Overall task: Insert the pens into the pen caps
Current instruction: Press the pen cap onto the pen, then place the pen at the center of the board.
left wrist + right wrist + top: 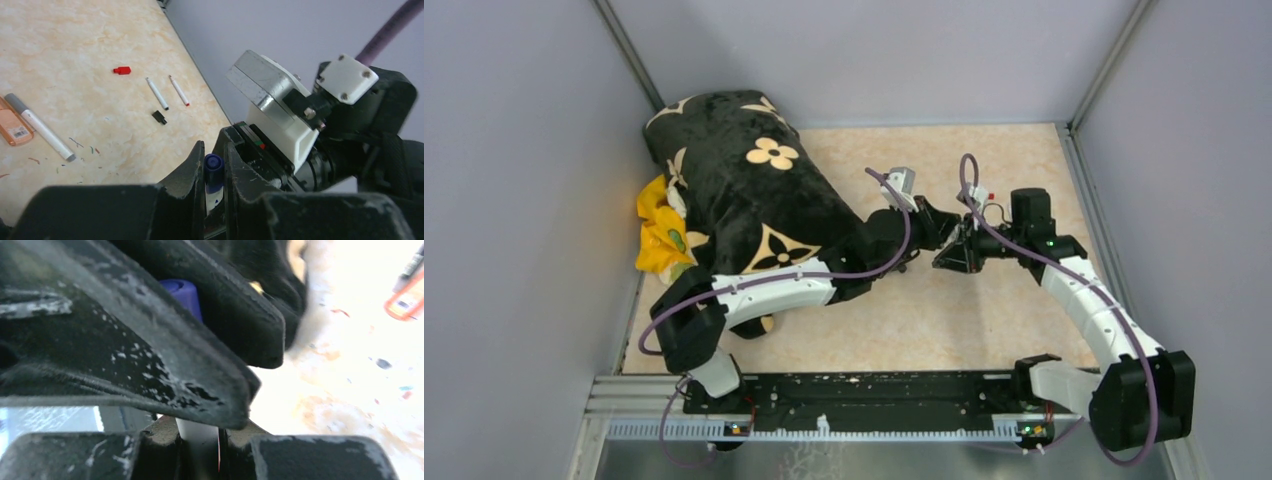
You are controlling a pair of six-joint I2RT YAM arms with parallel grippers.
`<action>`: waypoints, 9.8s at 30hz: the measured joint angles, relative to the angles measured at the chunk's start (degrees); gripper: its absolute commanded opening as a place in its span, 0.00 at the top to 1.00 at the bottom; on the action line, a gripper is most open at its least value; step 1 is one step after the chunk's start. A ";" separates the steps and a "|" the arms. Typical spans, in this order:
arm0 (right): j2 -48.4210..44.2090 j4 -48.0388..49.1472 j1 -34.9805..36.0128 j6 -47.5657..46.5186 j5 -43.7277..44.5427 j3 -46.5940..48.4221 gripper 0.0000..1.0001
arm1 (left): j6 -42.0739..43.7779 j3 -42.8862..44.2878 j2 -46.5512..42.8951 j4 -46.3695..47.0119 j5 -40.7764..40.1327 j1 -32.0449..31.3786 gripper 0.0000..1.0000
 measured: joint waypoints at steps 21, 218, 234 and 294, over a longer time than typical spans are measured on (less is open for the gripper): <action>-2.14 3.06 -1.18 -3.74 -1.07 -2.75 1.00 | 1.25 1.77 -1.11 -7.26 0.92 -0.28 1.00; -0.22 23.15 -2.45 10.82 -31.63 -4.61 1.00 | 7.06 -4.17 0.74 23.04 57.77 14.82 1.00; 0.11 5.01 -0.17 -6.67 -21.00 -1.40 1.00 | 7.50 -4.94 -2.58 8.17 55.41 14.49 0.57; 49.35 9.20 -2.82 11.98 26.51 25.75 0.88 | 24.09 -49.13 -44.68 13.92 26.86 9.92 0.13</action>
